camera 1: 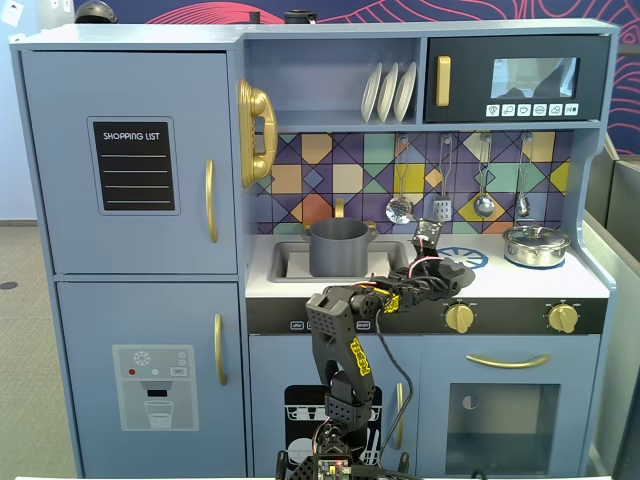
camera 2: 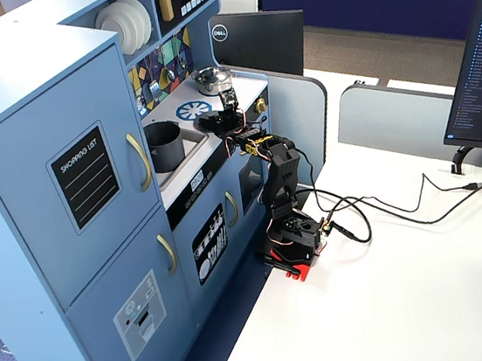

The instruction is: Pick up the lid from the counter and put it on the gray recipient

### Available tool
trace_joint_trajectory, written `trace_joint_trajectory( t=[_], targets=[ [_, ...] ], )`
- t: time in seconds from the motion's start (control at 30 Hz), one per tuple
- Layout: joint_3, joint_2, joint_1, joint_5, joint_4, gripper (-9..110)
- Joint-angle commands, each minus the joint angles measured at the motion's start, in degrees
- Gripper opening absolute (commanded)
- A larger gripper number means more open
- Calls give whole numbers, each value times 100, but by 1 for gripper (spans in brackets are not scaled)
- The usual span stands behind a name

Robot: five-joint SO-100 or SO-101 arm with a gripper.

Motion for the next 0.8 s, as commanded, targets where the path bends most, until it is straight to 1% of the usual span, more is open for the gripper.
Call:
trace_joint_trajectory(
  t=[0.0,0.17,0.4,0.57,0.67,0.77],
  targets=[
    [-387,-53,-97,88,-176,15],
    [-272,-105,-149,9,-176,0],
    [-176,26,-237,88,-413,0],
    [-466,439,-352,-70,-343,0],
    [-870,861,-466,-97,167,0],
    [-1274,1424,-668,-35,940,0]
  ],
)
